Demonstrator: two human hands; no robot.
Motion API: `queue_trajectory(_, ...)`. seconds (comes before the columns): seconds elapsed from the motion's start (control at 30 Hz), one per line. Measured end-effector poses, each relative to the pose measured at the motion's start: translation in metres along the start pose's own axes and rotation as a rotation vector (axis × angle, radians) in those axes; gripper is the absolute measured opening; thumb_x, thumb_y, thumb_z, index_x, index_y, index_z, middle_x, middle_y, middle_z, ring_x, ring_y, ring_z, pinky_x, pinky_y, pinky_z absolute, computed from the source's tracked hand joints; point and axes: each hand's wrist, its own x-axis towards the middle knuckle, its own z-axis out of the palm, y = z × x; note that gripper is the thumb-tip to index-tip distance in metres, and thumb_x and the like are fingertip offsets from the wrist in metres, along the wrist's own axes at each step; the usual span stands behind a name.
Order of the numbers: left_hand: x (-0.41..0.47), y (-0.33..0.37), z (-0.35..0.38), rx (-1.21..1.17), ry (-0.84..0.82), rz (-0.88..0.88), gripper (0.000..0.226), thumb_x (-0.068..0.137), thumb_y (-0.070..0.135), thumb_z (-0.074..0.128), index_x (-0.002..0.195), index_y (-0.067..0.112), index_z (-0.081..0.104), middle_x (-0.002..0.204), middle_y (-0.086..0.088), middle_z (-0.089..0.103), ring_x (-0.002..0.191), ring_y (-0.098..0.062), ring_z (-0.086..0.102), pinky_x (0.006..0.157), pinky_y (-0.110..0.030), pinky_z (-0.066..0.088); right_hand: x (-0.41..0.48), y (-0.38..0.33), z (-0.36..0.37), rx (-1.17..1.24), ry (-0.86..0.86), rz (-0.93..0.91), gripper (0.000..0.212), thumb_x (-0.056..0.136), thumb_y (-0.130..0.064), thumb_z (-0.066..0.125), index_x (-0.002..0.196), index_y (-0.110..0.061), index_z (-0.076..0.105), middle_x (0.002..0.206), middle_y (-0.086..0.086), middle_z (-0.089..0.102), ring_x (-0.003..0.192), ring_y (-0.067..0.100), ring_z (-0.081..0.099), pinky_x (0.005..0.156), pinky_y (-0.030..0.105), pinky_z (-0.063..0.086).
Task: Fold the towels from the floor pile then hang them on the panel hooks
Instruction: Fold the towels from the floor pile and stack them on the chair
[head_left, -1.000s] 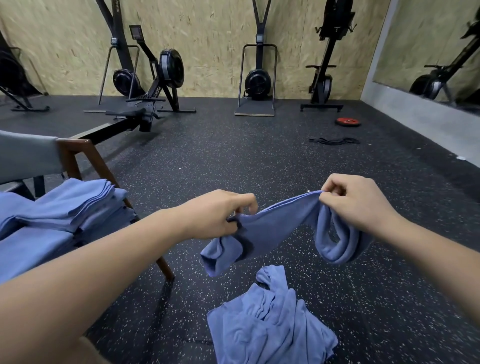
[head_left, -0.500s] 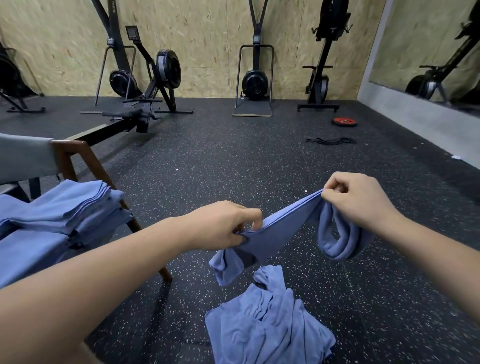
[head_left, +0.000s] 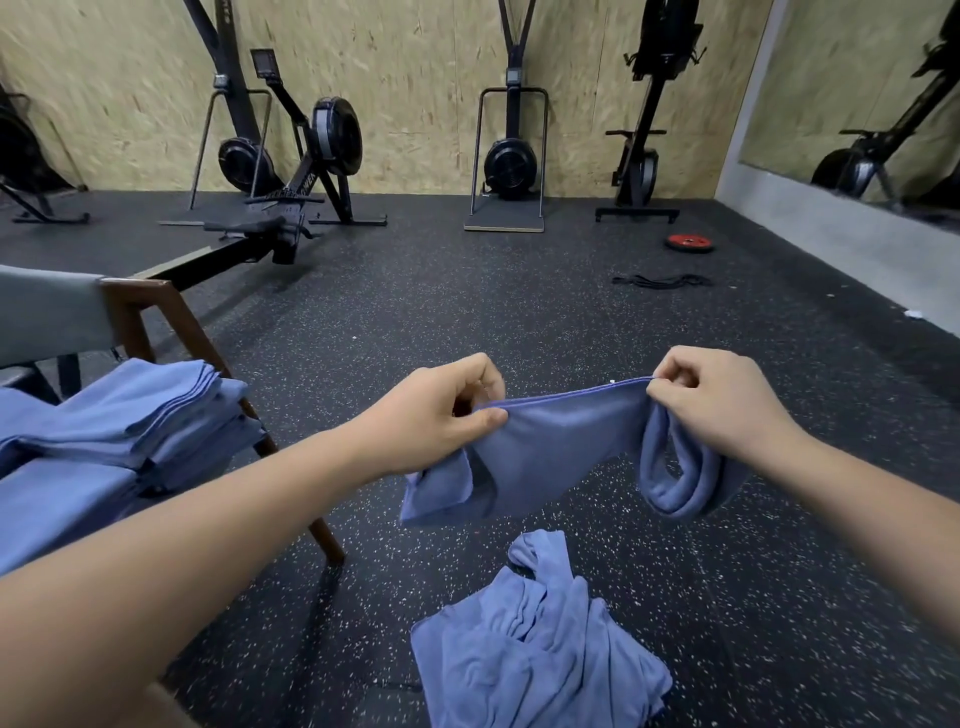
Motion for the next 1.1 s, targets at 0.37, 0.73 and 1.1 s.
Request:
queue_trajectory(0.37, -0.004, -0.010, -0.006, 0.300, -0.156, 0.042, 0.027, 0.073, 0.014, 0.076, 0.077, 0.024, 0.052, 0.073, 0.010, 0.062, 0.068, -0.013, 0.059, 0.065, -0.033, 0.050, -0.004, -0.005, 0.002, 0.039, -0.022, -0.032, 0.013, 0.085, -0.022, 0.070, 0.072, -0.023, 0.069, 0.064, -0.005, 0.066, 0.065, 0.008, 0.058, 0.064, 0.028, 0.043)
queue_trajectory(0.73, 0.001, -0.002, -0.004, 0.368, -0.203, 0.208, 0.028, 0.102, 0.024, 0.070, 0.125, 0.036, 0.060, 0.102, 0.008, 0.063, 0.088, -0.012, 0.059, 0.080, -0.035, 0.049, 0.001, 0.003, 0.000, -0.003, -0.008, 0.000, 0.015, 0.086, -0.021, 0.070, 0.072, -0.024, 0.069, 0.066, -0.006, 0.068, 0.071, 0.008, 0.062, 0.065, 0.026, 0.042)
queue_trajectory(1.1, 0.003, -0.017, -0.002, 0.519, -0.189, 0.054, 0.016, 0.085, 0.026, 0.079, 0.093, 0.029, 0.066, 0.085, 0.012, 0.064, 0.080, -0.010, 0.058, 0.073, -0.037, 0.053, -0.001, 0.003, -0.001, 0.011, -0.015, -0.029, 0.013, 0.085, -0.024, 0.070, 0.072, -0.025, 0.070, 0.066, -0.007, 0.068, 0.071, 0.008, 0.063, 0.067, 0.028, 0.045)
